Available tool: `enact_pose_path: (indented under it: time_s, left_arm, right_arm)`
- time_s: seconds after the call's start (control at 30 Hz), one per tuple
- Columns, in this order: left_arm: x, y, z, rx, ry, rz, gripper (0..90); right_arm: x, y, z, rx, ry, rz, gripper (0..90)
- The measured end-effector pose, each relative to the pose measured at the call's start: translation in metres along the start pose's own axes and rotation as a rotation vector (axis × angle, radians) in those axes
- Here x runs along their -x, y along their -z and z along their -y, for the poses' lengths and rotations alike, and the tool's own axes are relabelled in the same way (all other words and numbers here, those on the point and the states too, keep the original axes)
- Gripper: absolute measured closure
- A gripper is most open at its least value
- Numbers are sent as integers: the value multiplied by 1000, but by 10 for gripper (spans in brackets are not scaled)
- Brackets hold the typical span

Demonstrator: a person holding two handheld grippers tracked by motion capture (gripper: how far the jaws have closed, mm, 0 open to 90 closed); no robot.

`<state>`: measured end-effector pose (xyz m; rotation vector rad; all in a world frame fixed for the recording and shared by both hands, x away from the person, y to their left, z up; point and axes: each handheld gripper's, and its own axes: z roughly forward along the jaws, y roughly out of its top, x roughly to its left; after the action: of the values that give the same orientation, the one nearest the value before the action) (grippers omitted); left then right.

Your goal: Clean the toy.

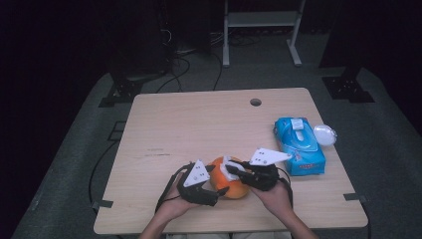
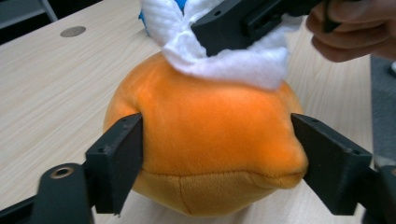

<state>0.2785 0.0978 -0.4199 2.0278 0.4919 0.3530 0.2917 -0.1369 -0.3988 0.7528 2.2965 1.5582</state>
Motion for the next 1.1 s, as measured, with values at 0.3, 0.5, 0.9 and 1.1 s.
enact_pose_path:
  time_s: [0.3,0.5,0.9,1.1]
  left_arm:
    - [-4,-3,0,-2,91,12,142]
    - [7,-3,-1,-27,-28,1,167]
    - [-2,3,-2,18,24,27,115]
    - [-2,5,1,-30,-9,16,163]
  right_arm:
    - [-5,3,-1,-10,17,-4,774]
    - [-25,-2,-8,-30,94,-35,774]
    - [0,1,4,-8,-32,-48,773]
    - [10,3,9,2,-59,-43,773]
